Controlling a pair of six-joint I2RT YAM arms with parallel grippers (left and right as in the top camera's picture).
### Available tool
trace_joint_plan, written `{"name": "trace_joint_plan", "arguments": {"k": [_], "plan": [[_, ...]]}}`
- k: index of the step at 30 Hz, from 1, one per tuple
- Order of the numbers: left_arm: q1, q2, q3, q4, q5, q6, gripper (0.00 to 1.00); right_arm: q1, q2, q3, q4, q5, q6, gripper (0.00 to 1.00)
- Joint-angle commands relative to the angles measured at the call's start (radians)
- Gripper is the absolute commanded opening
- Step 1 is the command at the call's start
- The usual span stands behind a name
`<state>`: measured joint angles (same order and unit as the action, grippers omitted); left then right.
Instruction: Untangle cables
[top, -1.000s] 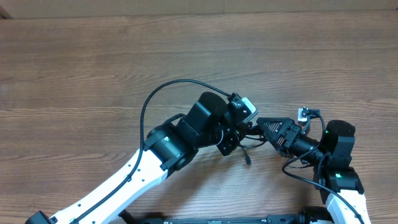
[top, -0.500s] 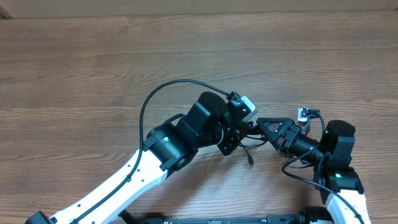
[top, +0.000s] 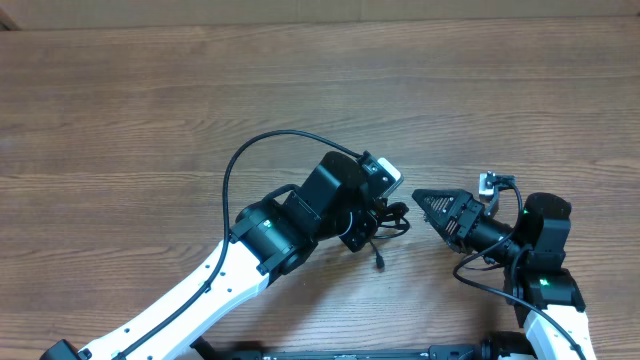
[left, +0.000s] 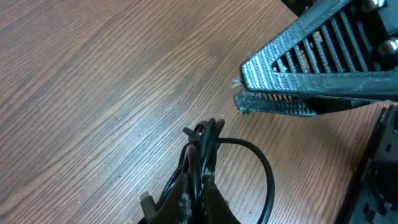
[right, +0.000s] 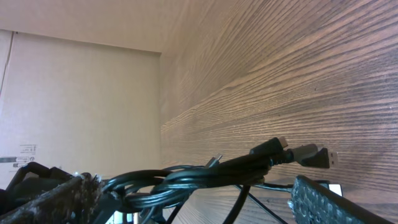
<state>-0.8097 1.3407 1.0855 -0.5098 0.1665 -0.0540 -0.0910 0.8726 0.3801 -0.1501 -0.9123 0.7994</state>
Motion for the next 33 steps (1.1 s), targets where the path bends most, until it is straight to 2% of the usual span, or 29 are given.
{"name": "trace_joint_plan", "arguments": {"k": [1,11,33], "plan": [[0.006,-0.018,0.03,0.002,-0.021,-0.018,0.04,-0.003,-0.001,0.019,0.005,-0.005,-0.013,0.97],[0.138,-0.014,0.03,-0.069,-0.006,-0.066,0.04,-0.003,-0.001,0.019,0.005,-0.005,-0.017,0.97],[0.183,-0.012,0.03,-0.07,-0.009,-0.111,0.04,-0.003,-0.001,0.019,0.005,-0.005,-0.021,0.98]]}}
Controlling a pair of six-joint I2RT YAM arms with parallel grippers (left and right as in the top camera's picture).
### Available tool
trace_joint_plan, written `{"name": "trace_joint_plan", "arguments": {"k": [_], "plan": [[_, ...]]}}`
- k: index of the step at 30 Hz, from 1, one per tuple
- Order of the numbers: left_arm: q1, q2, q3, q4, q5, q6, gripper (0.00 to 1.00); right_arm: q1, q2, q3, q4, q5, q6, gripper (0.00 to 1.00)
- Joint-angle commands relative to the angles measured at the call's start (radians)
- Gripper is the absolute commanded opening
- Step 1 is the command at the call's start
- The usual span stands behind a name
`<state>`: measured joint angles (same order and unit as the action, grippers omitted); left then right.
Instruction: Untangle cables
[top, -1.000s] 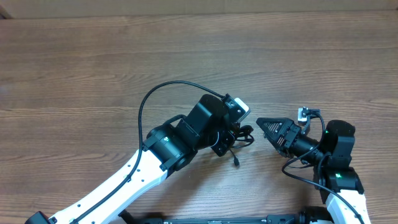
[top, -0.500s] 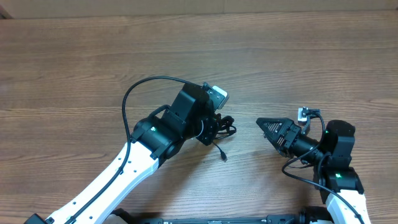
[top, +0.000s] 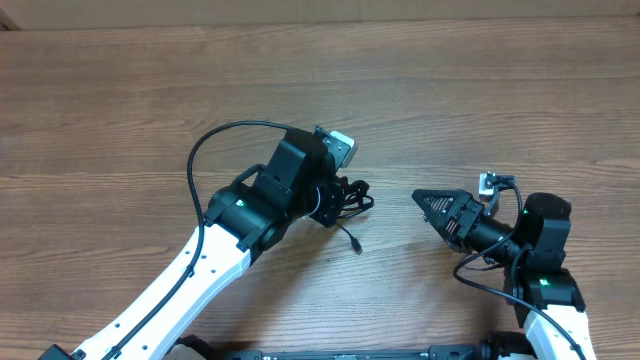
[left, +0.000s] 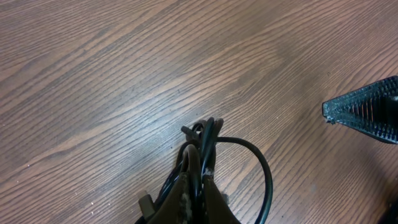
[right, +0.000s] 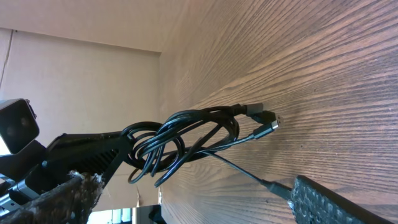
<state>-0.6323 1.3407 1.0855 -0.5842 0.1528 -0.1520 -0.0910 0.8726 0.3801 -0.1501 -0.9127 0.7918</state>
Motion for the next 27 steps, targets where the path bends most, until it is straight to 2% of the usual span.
{"name": "trace_joint_plan", "arguments": {"k": [1,8,10,12,19,21,24,25,27], "plan": [[0.006,-0.011,0.03,0.005,0.005,-0.013,0.04,-0.003,-0.001,0.019,0.005,-0.004,-0.016,0.98],[0.006,-0.005,0.03,0.005,0.007,-0.014,0.04,-0.003,-0.001,0.019,0.005,-0.005,-0.016,0.97],[0.008,-0.006,0.03,0.021,0.091,-0.013,0.04,-0.003,-0.001,0.019,0.005,-0.005,-0.016,0.96],[0.035,-0.006,0.03,0.066,0.271,-0.01,0.04,-0.003,-0.001,0.02,-0.002,-0.023,-0.039,1.0],[0.084,-0.006,0.03,0.027,0.298,-0.013,0.04,-0.003,-0.001,0.022,-0.005,-0.055,-0.034,1.0],[0.085,-0.011,0.03,0.027,0.336,-0.003,0.04,-0.003,-0.001,0.059,-0.097,-0.054,-0.037,1.0],[0.097,-0.062,0.031,0.038,0.338,0.044,0.04,0.01,-0.001,0.195,-0.375,-0.003,-0.172,0.99],[0.1,-0.091,0.031,0.048,0.338,0.045,0.04,0.021,-0.001,0.271,-0.488,0.026,-0.267,1.0],[0.101,-0.136,0.031,0.059,0.339,0.052,0.04,0.053,-0.002,0.377,-0.6,0.023,-0.413,1.0]]}}
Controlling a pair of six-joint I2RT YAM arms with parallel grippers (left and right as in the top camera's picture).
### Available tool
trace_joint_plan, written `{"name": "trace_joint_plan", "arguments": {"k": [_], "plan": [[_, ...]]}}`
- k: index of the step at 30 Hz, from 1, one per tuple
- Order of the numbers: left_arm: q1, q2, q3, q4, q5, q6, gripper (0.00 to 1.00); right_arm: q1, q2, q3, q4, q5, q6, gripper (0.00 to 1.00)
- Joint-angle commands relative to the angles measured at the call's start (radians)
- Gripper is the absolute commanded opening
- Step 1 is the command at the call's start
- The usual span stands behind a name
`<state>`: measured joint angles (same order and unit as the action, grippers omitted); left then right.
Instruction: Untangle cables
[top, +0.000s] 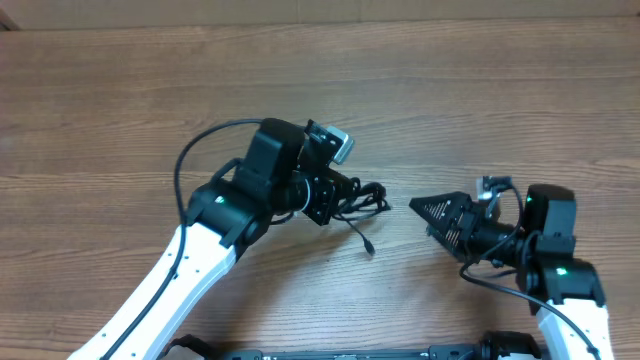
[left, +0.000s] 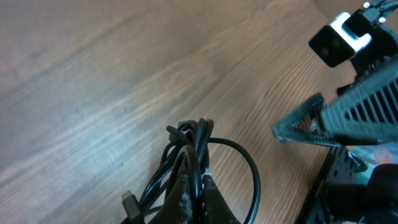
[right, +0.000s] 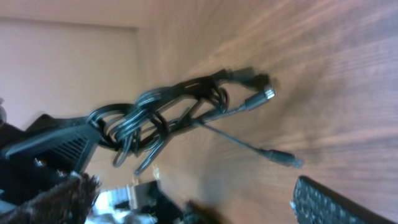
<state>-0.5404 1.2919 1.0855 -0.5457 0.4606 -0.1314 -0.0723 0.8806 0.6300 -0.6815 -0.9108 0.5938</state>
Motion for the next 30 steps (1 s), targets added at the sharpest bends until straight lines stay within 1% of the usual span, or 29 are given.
{"name": "trace_joint_plan", "arguments": {"k": [1,2,3,5,7,9,10,11,14,17,19,20,21,23,24,25,26,28,30], "plan": [[0.009,-0.093,0.031,0.021,0.031,0.032,0.04,0.045,-0.01,0.146,-0.088,0.019,-0.245,0.99],[0.009,-0.106,0.031,0.021,0.033,0.032,0.04,0.077,-0.01,0.182,-0.132,0.019,-0.312,1.0],[0.009,-0.114,0.031,0.021,0.049,0.043,0.04,0.093,-0.01,0.193,-0.144,0.019,-0.338,1.0],[0.009,-0.13,0.031,0.03,0.19,0.137,0.04,0.159,-0.011,0.212,-0.158,0.02,-0.411,0.99],[0.009,-0.132,0.03,0.013,0.346,0.277,0.04,0.199,-0.011,0.227,-0.161,0.038,-0.427,1.0],[0.009,-0.132,0.03,-0.024,0.433,0.402,0.04,0.202,-0.011,0.233,-0.181,0.039,-0.473,1.0],[0.009,-0.132,0.03,-0.049,0.463,0.483,0.04,0.202,-0.011,0.236,-0.202,0.063,-0.494,1.0],[0.009,-0.132,0.03,-0.054,0.464,0.517,0.04,0.202,-0.011,0.236,-0.214,0.09,-0.495,1.0],[0.009,-0.132,0.03,-0.035,0.465,0.538,0.04,0.202,-0.012,0.236,-0.244,0.109,-0.543,0.95],[0.009,-0.132,0.03,0.021,0.517,0.536,0.04,0.202,-0.012,0.236,-0.276,0.105,-0.607,0.9],[0.009,-0.132,0.03,0.07,0.562,0.535,0.04,0.202,-0.012,0.236,-0.283,0.094,-0.626,0.76],[0.009,-0.132,0.03,0.077,0.561,0.529,0.04,0.202,-0.012,0.236,-0.283,0.088,-0.627,0.74],[0.009,-0.132,0.03,0.092,0.562,0.512,0.04,0.202,-0.012,0.236,-0.282,0.04,-0.655,0.57],[0.009,-0.13,0.03,0.104,0.561,0.48,0.05,0.202,-0.012,0.236,-0.282,-0.04,-0.714,0.47],[0.009,-0.126,0.03,0.128,0.56,0.423,0.04,0.202,-0.012,0.236,-0.282,-0.077,-0.748,0.38],[0.009,-0.124,0.03,0.145,0.556,0.386,0.04,0.202,-0.012,0.236,-0.283,-0.083,-0.756,0.22],[0.009,-0.122,0.03,0.168,0.549,0.341,0.04,0.202,-0.012,0.236,-0.283,-0.083,-0.756,0.04],[0.009,-0.121,0.03,0.233,0.489,0.23,0.04,0.202,-0.012,0.236,-0.284,-0.087,-0.756,0.04],[0.009,-0.121,0.03,0.277,0.35,0.108,0.04,0.202,-0.012,0.236,-0.283,-0.086,-0.756,0.04]]}}
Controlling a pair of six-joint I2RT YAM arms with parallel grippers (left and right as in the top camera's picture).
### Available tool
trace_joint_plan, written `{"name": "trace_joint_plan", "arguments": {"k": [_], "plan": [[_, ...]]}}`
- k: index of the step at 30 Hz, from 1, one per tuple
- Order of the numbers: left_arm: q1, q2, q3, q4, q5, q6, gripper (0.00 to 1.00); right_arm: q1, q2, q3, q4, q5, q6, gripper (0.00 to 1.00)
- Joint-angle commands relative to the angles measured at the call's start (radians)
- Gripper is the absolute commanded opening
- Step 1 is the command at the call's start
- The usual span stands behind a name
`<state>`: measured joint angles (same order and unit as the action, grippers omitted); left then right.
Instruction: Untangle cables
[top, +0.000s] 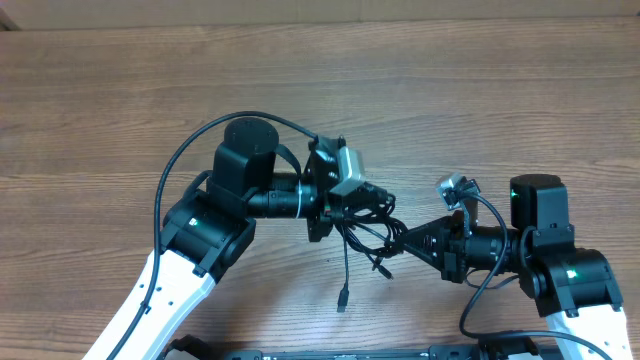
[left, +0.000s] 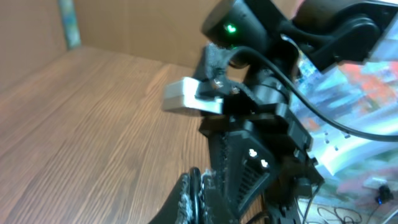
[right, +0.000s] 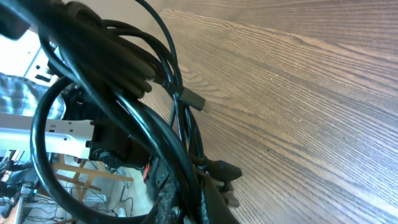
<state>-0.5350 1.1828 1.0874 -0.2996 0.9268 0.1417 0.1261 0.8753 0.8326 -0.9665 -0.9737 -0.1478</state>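
Note:
A tangled bundle of black cables (top: 365, 222) hangs above the wooden table between my two grippers. My left gripper (top: 347, 212) reaches in from the left and is shut on one strand (left: 196, 185). From the right, my right gripper (top: 404, 240) is shut on other strands (right: 186, 180) of the same bundle. The two grippers are close together, and the right gripper's ribbed finger (left: 249, 177) fills the left wrist view. Two loose plug ends dangle below, one (top: 342, 297) lower and one (top: 382, 268) nearer the right gripper. Thick loops (right: 118, 68) crowd the right wrist view.
The brown wooden table (top: 480, 90) stretches out on all sides of the arms. A cardboard wall (top: 300, 10) runs along its far edge. The left arm's own black lead (top: 185, 165) arches over its joints.
My right gripper was open and well to the right of the bundle. It is now at the bundle and shut on its strands. The left gripper has turned, and the plug ends hang lower.
At first my left gripper held the bundle right beside the open right gripper. Then it held the bundle further left, apart from the right gripper. The gap remained a second ago. Now both grippers are shut on the bundle, close together.

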Motion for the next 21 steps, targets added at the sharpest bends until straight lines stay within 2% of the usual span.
{"name": "trace_joint_plan", "arguments": {"k": [1,4,5,9,10,14,21], "plan": [[0.005,-0.011,0.028,0.049,-0.175,-0.227,0.04,0.004,-0.006,0.033,0.002,-0.023,-0.014,0.04],[0.006,-0.014,0.028,0.095,-0.258,-0.317,0.04,0.004,-0.006,0.033,0.003,0.04,0.034,0.04],[0.008,-0.016,0.028,0.125,-0.266,-0.343,0.04,0.004,-0.006,0.033,0.002,0.154,0.136,0.04],[0.032,-0.032,0.028,0.188,-0.266,-0.386,0.04,0.004,-0.006,0.033,0.002,0.341,0.327,0.04],[0.056,-0.049,0.028,0.204,-0.266,-0.391,0.04,0.004,-0.002,0.032,-0.01,0.431,0.452,0.04],[0.154,-0.115,0.028,0.207,-0.266,-0.409,0.04,0.004,0.016,0.032,-0.032,0.563,0.607,0.04],[0.319,-0.191,0.028,0.161,-0.266,-0.416,0.04,0.004,0.089,0.032,-0.016,0.583,0.649,0.04]]}}
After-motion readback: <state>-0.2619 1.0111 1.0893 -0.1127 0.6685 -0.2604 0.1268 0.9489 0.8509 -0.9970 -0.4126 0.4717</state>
